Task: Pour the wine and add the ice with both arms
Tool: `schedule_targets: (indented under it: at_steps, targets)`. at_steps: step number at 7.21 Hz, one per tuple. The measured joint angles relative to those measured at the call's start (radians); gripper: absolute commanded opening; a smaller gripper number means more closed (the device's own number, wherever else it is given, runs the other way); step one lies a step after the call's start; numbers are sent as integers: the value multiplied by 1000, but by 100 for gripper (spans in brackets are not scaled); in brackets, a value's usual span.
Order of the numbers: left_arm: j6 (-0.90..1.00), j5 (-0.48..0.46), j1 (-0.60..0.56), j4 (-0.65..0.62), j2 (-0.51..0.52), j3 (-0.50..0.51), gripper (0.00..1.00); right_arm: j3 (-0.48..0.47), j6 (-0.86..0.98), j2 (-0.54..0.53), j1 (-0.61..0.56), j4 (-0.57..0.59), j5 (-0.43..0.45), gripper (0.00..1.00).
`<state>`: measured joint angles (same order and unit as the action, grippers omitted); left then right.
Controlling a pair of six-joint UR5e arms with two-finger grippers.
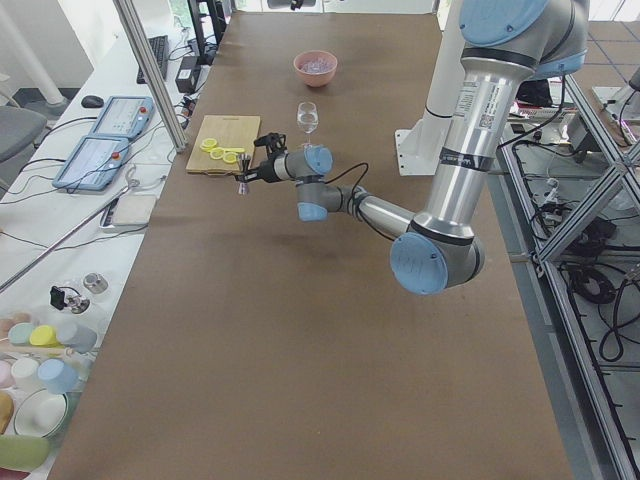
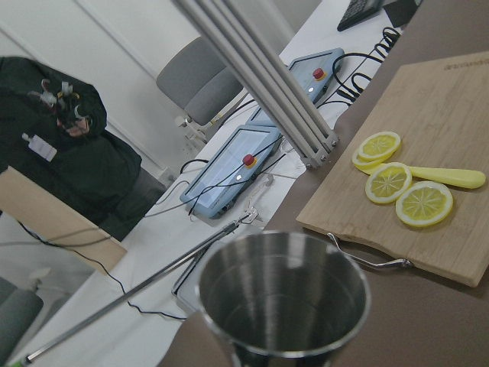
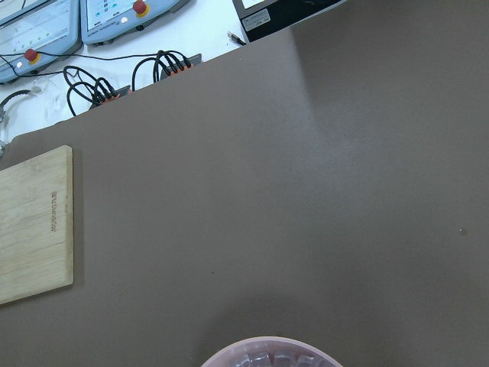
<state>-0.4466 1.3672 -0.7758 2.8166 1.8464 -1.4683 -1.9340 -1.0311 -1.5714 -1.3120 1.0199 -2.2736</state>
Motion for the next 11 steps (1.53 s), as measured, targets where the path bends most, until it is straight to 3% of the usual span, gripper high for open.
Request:
schedule_targets:
  at_steps: [3, 4, 11]
  targets:
    - [-215, 296, -206, 59, -11, 164, 0, 0, 0, 46, 44, 0, 1, 100]
    - [-234, 335, -231, 61, -29, 194, 0, 0, 0, 53, 58, 0, 0, 100]
    - [-354, 343, -230, 273, -127, 318, 0, -2, -1, 93, 124, 0, 15, 100]
